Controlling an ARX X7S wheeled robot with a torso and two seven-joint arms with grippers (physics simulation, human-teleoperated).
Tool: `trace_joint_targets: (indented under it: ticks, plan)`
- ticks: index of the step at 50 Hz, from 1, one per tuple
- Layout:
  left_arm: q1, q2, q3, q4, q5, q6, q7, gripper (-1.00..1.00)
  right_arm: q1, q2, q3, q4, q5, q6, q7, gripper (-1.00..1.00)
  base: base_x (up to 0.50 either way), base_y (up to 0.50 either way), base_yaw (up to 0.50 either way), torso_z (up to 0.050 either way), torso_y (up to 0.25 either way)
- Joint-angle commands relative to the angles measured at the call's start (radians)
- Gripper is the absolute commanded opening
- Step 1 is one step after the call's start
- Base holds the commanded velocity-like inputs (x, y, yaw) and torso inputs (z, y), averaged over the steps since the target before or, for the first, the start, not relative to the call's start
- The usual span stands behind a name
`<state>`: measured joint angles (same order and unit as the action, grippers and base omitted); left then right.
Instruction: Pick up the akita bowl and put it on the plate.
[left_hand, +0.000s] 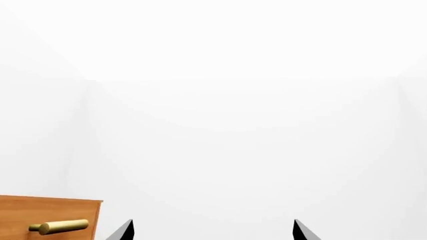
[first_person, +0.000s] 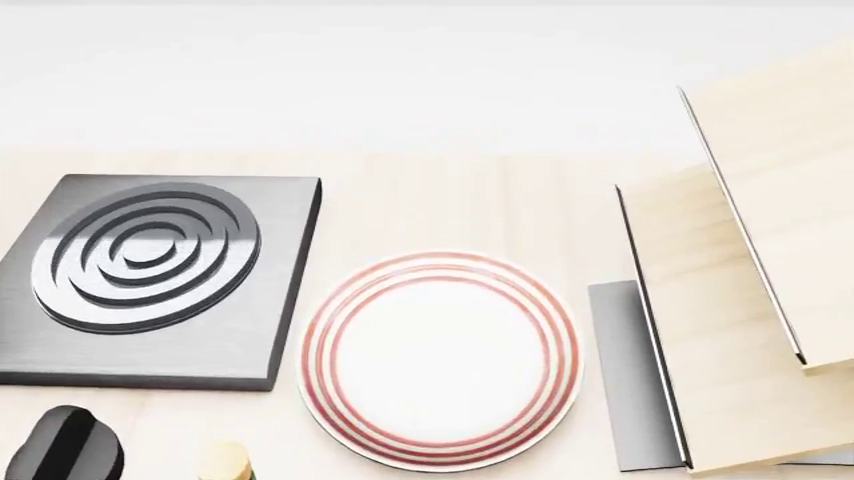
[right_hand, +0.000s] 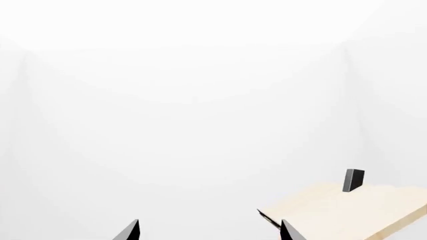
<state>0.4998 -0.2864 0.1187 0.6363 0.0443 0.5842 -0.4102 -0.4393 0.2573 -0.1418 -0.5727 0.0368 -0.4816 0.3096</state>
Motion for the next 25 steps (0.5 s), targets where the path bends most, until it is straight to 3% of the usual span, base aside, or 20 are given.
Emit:
trace_joint_targets:
  ticks: [1,13,25]
  plan:
    - [0.000,-0.004,0.003,0.002,0.003,-0.002,-0.006,1.00,0.001,0.005,-0.003,-0.003,-0.002,0.002,0.007,1.00,0.20,0.00,0.00,0.000,0.000]
    - [-0.002,-0.008,0.009,0.006,0.006,-0.007,-0.010,1.00,0.006,0.009,-0.005,-0.014,-0.005,0.036,0.016,1.00,0.20,-0.01,0.00,0.000,0.000]
    - [-0.004,-0.012,0.016,-0.003,0.010,-0.002,-0.014,1.00,0.002,0.015,-0.013,0.002,-0.006,-0.005,0.018,1.00,0.00,0.00,0.00,0.000,0.000]
